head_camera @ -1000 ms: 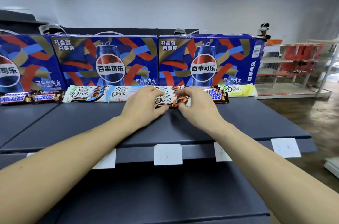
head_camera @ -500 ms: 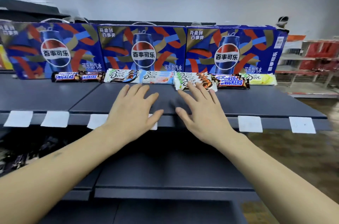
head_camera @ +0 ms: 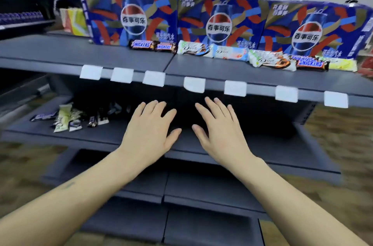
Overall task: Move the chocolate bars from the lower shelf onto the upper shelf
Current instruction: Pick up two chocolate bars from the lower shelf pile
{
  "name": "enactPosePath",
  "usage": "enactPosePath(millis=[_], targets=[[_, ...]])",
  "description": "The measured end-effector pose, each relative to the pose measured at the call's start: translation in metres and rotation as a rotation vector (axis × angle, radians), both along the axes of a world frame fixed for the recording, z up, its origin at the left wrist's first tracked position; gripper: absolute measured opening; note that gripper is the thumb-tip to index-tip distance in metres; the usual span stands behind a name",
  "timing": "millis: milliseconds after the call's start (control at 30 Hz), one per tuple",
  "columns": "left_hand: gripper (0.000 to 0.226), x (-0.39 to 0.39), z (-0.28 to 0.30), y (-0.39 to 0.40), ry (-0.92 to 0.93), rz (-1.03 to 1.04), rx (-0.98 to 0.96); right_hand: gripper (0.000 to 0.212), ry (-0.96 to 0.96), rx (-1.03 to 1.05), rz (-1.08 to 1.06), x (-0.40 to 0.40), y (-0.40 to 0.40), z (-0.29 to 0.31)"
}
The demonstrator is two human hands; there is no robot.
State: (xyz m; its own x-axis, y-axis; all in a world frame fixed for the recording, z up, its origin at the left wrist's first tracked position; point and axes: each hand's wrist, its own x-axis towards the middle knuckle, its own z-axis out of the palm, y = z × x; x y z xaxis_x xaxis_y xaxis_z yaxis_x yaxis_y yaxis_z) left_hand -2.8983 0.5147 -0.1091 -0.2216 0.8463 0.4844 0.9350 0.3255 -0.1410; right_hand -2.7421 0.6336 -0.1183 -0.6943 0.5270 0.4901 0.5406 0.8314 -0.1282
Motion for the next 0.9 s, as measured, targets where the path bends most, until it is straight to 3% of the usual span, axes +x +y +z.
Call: enactPosePath(millis=[367, 900], targets=[[0.05, -0.065, -0.079, -0.105, -0.106, 0.156, -0.135, 0.065, -0.152, -0.201, 0.19, -0.087, -0.086, -0.066], [0.046, -0.168, -0.139, -0.065, -0.248, 0.303, -0.165, 0.063, -0.235, -0.349, 0.293, -0.218, -0.04, -0.144]])
